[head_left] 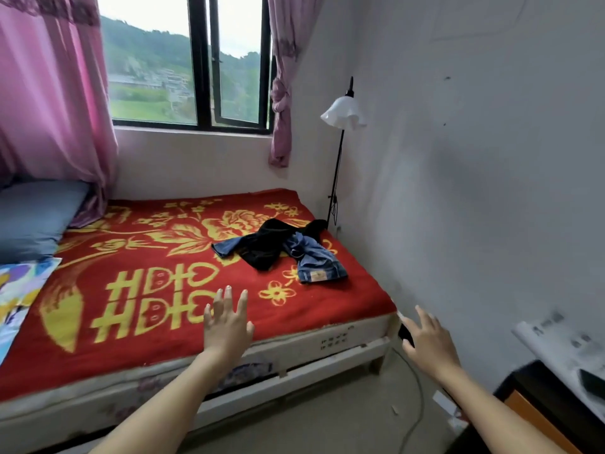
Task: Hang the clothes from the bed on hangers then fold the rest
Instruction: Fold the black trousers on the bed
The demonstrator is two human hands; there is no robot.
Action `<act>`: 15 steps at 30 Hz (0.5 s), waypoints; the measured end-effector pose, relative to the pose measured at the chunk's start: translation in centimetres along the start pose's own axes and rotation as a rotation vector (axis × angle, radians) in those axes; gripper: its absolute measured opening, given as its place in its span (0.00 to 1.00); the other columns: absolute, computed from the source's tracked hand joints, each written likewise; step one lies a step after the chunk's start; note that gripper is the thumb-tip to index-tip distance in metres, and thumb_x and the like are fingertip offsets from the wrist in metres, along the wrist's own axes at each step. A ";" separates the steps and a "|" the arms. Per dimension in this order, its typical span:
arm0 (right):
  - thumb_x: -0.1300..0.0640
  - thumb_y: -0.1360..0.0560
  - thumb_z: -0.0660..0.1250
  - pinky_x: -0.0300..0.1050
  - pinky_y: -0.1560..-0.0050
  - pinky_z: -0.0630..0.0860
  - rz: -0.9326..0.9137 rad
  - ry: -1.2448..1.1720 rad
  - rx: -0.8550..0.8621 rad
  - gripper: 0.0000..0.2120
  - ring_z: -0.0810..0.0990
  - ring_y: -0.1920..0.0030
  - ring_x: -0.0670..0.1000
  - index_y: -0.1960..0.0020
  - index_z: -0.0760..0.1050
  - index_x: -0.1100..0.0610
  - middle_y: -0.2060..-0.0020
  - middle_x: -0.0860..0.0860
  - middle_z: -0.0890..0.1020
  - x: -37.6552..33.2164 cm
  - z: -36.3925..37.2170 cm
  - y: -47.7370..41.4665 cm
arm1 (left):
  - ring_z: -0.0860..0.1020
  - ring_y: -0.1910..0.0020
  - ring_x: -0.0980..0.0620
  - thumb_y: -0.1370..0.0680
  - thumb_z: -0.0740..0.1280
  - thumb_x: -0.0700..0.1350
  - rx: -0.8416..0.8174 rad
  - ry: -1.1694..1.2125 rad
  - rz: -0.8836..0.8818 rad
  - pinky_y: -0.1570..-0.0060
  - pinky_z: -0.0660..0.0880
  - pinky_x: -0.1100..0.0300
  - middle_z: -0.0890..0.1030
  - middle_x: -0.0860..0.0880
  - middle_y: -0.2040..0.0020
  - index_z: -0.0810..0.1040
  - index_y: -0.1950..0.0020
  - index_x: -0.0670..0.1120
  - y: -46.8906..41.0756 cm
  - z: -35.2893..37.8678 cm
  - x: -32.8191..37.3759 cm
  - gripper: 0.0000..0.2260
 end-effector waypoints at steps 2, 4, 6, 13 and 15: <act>0.48 0.21 0.55 0.46 0.30 0.58 -0.032 -0.003 -0.016 0.26 0.51 0.25 0.53 0.24 0.54 0.47 0.24 0.54 0.50 -0.2 0.9 -4.6 | 0.44 0.24 0.43 0.20 0.56 0.54 -0.016 -0.011 -0.024 0.28 0.49 0.46 0.46 0.44 0.23 0.45 0.23 0.51 -3.2 0.4 1.0 0.29; 0.48 0.21 0.55 0.46 0.29 0.57 -0.060 -0.012 -0.053 0.26 0.51 0.24 0.52 0.24 0.54 0.48 0.24 0.55 0.51 -1.3 2.2 -8.4 | 0.44 0.24 0.43 0.20 0.55 0.54 -0.021 -0.014 -0.048 0.28 0.50 0.46 0.46 0.44 0.23 0.46 0.23 0.51 -5.6 1.1 0.9 0.29; 0.47 0.20 0.54 0.47 0.29 0.57 -0.108 -0.032 -0.101 0.26 0.50 0.24 0.52 0.24 0.54 0.48 0.24 0.55 0.51 -3.3 3.8 -10.9 | 0.44 0.24 0.44 0.20 0.56 0.54 -0.033 -0.025 -0.066 0.28 0.51 0.46 0.46 0.44 0.23 0.46 0.23 0.51 -7.0 1.9 0.2 0.29; 0.47 0.20 0.56 0.49 0.29 0.57 -0.261 -0.064 -0.203 0.26 0.50 0.24 0.54 0.24 0.54 0.49 0.24 0.56 0.51 -10.6 8.4 -20.1 | 0.46 0.24 0.43 0.20 0.57 0.55 -0.079 -0.023 -0.205 0.28 0.51 0.48 0.49 0.44 0.23 0.48 0.23 0.52 -13.4 6.1 -4.9 0.29; 0.47 0.20 0.55 0.49 0.29 0.56 -0.277 -0.071 -0.199 0.26 0.50 0.24 0.54 0.24 0.54 0.49 0.24 0.56 0.51 -12.3 9.0 -23.5 | 0.46 0.24 0.43 0.20 0.57 0.55 -0.081 -0.022 -0.241 0.28 0.51 0.48 0.49 0.44 0.23 0.48 0.23 0.51 -16.0 7.1 -6.7 0.29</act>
Point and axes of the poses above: each hand's wrist, its own y-axis away from the middle knuckle, its own z-axis out of the palm, x = y × z, the point moved 8 cm from there along -y, towards the middle knuckle
